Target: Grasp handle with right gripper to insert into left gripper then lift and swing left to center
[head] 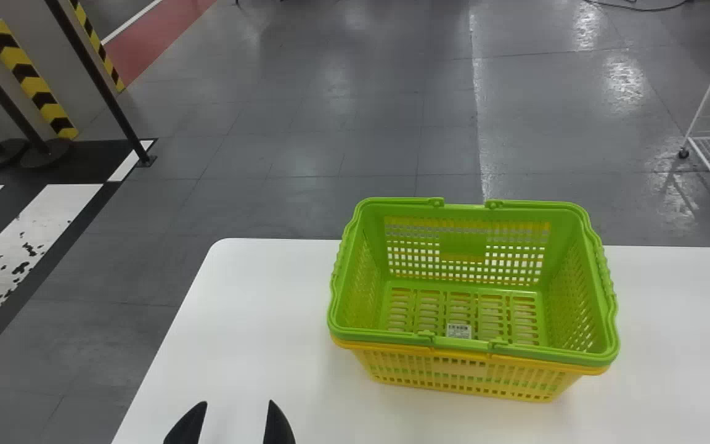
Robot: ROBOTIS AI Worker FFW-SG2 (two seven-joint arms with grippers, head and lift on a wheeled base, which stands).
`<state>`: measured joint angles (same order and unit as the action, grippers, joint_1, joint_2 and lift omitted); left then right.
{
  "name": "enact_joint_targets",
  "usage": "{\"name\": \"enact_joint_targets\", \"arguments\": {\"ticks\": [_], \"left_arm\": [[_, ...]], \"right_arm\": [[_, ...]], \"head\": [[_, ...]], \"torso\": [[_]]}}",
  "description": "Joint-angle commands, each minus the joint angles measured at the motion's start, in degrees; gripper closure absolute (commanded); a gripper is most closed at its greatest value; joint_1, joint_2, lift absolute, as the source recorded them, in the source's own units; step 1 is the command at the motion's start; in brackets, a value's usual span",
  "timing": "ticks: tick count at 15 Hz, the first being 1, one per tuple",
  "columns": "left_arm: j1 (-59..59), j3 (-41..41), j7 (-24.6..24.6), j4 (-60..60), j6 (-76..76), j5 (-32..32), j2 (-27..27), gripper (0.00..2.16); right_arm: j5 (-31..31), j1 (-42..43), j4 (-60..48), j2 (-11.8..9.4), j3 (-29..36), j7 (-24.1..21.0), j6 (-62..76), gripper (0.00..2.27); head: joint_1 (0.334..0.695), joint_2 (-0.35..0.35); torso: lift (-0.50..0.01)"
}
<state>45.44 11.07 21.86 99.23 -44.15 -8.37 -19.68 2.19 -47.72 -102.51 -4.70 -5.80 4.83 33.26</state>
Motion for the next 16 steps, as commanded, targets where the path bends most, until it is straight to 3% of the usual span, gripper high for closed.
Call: {"name": "enact_joint_targets", "arguments": {"ticks": [1, 10, 16], "left_arm": [[-0.3, -1.8, -0.5, 2.9, 4.6, 0.5, -0.2, 0.19], [-3.2, -11.1, -6.6, 18.5, 30.2, -2.7, -2.3, 0.18], [-9.9, -19.5, -15.4, 24.0, 46.6, -13.8, -4.1, 0.15]], "right_arm": [[-0.1, 0.0, 0.1, 0.0, 0.0, 0.0, 0.0, 0.11], [-0.2, -0.2, 0.0, -0.1, 0.1, 0.0, 0.0, 0.11], [-0.9, -0.8, -0.4, -0.1, -0.3, 0.0, 0.0, 0.12]], "head": [[0.695, 0.208], [0.695, 0.218], [0.695, 0.251]], "torso": [[-0.093], [-0.093], [-0.093]]}}
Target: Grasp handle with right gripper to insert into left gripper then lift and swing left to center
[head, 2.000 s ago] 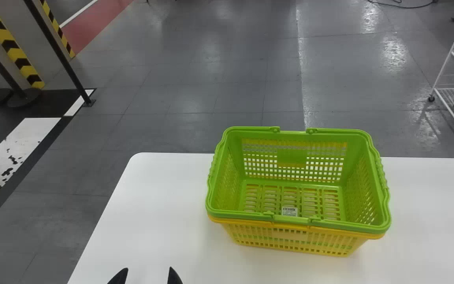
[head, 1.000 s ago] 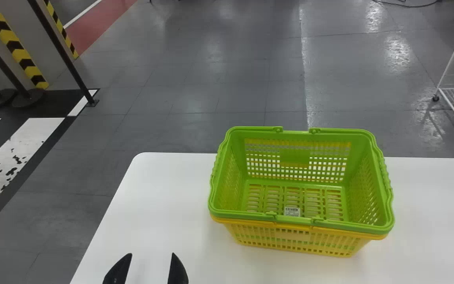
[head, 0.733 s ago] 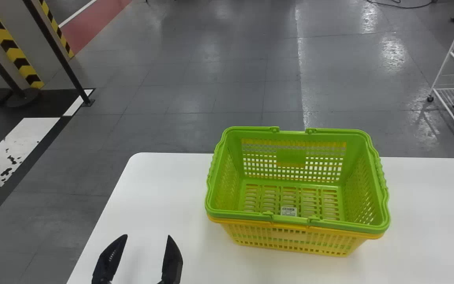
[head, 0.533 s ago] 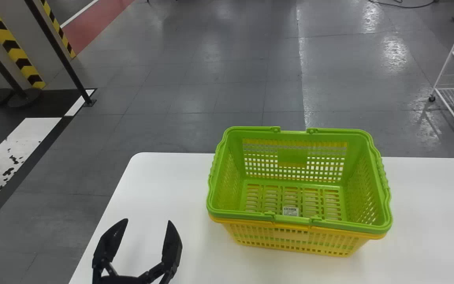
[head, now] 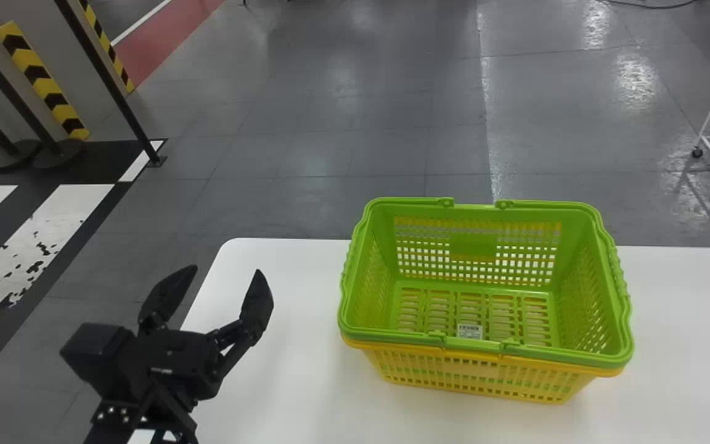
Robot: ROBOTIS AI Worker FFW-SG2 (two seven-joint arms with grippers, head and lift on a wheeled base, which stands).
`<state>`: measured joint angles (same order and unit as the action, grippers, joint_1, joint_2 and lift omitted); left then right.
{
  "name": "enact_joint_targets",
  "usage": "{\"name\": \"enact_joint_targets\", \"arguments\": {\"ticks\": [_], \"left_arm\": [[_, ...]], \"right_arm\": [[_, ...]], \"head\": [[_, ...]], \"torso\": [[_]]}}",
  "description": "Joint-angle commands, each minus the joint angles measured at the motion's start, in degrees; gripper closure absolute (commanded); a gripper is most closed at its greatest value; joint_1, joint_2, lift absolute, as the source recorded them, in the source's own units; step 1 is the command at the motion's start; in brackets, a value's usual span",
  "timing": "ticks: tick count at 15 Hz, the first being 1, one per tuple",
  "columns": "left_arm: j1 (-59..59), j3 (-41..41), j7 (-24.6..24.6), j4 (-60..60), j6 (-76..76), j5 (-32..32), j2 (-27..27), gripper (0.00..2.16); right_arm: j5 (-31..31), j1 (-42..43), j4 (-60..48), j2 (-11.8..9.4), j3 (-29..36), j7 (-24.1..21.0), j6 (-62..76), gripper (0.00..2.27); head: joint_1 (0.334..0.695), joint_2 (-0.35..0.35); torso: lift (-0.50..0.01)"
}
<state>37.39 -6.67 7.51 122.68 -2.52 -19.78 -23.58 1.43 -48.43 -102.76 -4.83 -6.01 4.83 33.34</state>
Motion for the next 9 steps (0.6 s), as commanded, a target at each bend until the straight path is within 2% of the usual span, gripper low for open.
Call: {"name": "enact_joint_targets", "arguments": {"ticks": [1, 6, 9], "left_arm": [[-3.8, -2.5, -3.5, 0.5, 8.3, -4.7, -0.2, 0.14], [-15.0, -4.6, -9.4, -0.2, 23.4, -11.0, 1.3, 0.05], [-21.1, -6.0, -14.8, -2.0, 31.5, -13.2, 2.3, 0.03]], "right_arm": [[-0.2, -0.2, -0.2, 0.0, -0.1, 0.0, -0.1, 0.12], [-0.8, -0.3, -0.2, 0.1, -0.7, -0.1, -0.1, 0.12], [-0.9, -0.7, -0.5, 0.1, -0.7, -0.1, -0.1, 0.12]], "head": [[0.695, 0.259], [0.695, 0.246], [0.695, 0.234]], "torso": [[-0.093], [-0.093], [-0.093]]}}
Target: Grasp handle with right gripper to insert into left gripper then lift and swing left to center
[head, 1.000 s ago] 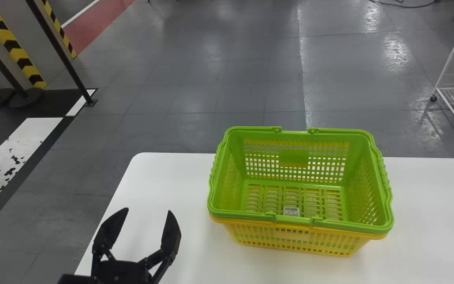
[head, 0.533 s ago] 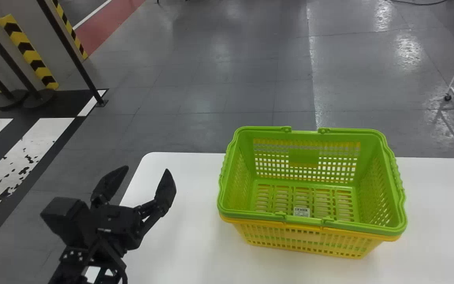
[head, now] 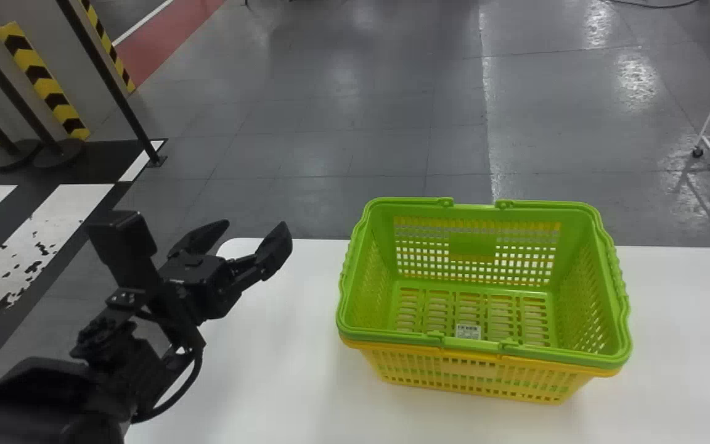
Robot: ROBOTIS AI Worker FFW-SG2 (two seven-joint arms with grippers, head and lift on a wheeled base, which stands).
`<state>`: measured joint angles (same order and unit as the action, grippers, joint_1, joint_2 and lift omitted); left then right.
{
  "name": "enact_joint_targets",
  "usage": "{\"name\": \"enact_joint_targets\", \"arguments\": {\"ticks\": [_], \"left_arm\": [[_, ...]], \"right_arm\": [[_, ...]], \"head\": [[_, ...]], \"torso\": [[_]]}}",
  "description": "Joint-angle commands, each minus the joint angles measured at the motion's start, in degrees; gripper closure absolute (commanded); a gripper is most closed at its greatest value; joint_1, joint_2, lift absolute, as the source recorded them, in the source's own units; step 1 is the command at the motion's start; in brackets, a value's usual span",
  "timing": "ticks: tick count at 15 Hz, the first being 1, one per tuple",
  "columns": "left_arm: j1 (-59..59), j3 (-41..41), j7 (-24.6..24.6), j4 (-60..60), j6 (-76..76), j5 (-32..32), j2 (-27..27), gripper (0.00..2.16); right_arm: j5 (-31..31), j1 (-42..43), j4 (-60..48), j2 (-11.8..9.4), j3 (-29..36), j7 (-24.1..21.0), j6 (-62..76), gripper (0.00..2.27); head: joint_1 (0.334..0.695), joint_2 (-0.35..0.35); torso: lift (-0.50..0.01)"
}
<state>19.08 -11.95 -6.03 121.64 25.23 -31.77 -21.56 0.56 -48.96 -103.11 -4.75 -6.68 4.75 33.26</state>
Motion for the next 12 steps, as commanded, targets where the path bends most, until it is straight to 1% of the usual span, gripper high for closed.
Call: {"name": "enact_joint_targets", "arguments": {"ticks": [1, 2, 4, 5, 9, 10, 11, 12], "left_arm": [[-4.4, -0.9, -2.4, -1.8, 4.6, -2.4, 0.4, 0.03], [-6.0, -1.1, -3.5, -2.7, 7.3, -3.3, 0.5, 0.03], [-9.6, -1.3, -7.2, -4.4, 15.5, -4.6, 0.5, 0.03], [-11.8, -1.5, -8.0, -5.7, 19.6, -6.0, 0.5, 0.03], [-18.0, -1.3, -10.0, -10.2, 30.1, -8.4, 0.5, 0.03], [-19.7, -1.3, -10.8, -11.7, 33.1, -8.6, 0.5, 0.03], [-21.3, -1.4, -12.8, -13.4, 35.7, -9.1, 0.4, 0.02], [-22.8, -1.4, -13.0, -15.1, 38.0, -9.6, 0.4, 0.0]], "right_arm": [[-0.1, -0.3, -0.3, 0.0, 0.0, 0.0, 0.0, 0.12], [-0.1, -0.3, -0.3, 0.0, 0.0, 0.0, 0.0, 0.12], [-0.2, -0.3, -0.3, 0.0, 0.0, 0.0, -0.2, 0.12], [-0.1, -0.3, -0.3, 0.0, 0.0, 0.0, -0.2, 0.12], [-0.2, -0.5, -0.4, 0.0, 0.0, 0.0, -0.2, 0.12], [-0.2, -0.5, -0.5, 0.0, 0.0, 0.0, -0.2, 0.12], [-0.2, -0.6, -0.6, 0.0, 0.0, 0.0, -0.2, 0.12], [-0.2, -0.6, -0.6, 0.0, 0.0, 0.0, -0.2, 0.12]], "head": [[0.695, 0.221], [0.695, 0.214], [0.695, 0.207], [0.695, 0.199], [0.695, 0.169], [0.695, 0.164], [0.695, 0.156], [0.695, 0.151]], "torso": [[-0.093], [-0.093], [-0.093], [-0.093], [-0.093], [-0.093], [-0.093], [-0.093]]}}
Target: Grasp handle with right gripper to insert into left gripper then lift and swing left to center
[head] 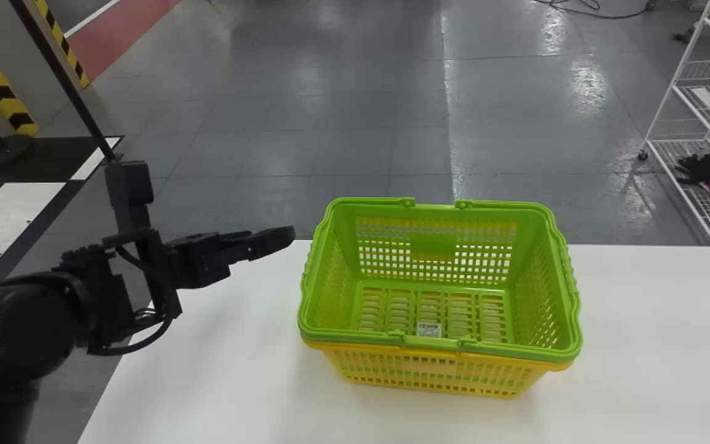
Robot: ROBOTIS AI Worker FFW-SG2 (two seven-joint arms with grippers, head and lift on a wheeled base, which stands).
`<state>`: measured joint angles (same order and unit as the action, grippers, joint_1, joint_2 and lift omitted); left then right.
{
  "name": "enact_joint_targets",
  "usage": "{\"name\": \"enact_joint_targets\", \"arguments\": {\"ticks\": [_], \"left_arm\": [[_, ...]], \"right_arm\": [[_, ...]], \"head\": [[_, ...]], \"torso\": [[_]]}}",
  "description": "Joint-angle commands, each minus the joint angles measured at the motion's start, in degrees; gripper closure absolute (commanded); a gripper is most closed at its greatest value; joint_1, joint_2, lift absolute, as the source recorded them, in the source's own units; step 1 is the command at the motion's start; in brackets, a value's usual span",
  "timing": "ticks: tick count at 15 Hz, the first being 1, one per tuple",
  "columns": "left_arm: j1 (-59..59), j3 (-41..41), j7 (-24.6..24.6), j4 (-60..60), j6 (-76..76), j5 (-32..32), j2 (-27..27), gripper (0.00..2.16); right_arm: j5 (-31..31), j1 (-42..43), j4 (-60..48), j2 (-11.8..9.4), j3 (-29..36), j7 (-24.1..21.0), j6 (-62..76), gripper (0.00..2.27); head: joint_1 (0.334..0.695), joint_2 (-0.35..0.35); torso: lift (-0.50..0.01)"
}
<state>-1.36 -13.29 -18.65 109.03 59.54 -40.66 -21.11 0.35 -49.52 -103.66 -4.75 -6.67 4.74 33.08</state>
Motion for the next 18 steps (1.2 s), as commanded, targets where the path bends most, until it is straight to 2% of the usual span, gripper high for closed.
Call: {"name": "enact_joint_targets", "arguments": {"ticks": [1, 6, 11, 18], "left_arm": [[-4.1, -0.1, -0.4, -4.7, 6.0, -1.2, -0.2, 0.0], [-10.8, 0.4, -3.5, -14.6, 12.3, -4.9, -0.1, 0.0], [-13.4, 2.4, -3.8, -16.9, 16.0, -6.7, 0.1, 0.0], [-14.5, 4.1, -4.2, -18.4, 16.0, -6.1, 0.6, 0.0]], "right_arm": [[0.0, 0.0, -0.1, 0.0, 0.0, 0.0, 0.0, 0.12], [-0.1, -0.2, -0.5, 0.0, 0.1, 0.0, -0.5, 0.12], [-0.1, -0.4, -0.7, 0.0, 0.4, 0.0, -0.7, 0.12], [-0.1, -0.4, -0.7, 0.0, 0.5, 0.0, -0.7, 0.12]], "head": [[0.695, 0.146], [0.695, 0.13], [0.695, 0.108], [0.695, 0.069]], "torso": [[-0.093], [-0.093], [-0.093], [-0.093]]}}
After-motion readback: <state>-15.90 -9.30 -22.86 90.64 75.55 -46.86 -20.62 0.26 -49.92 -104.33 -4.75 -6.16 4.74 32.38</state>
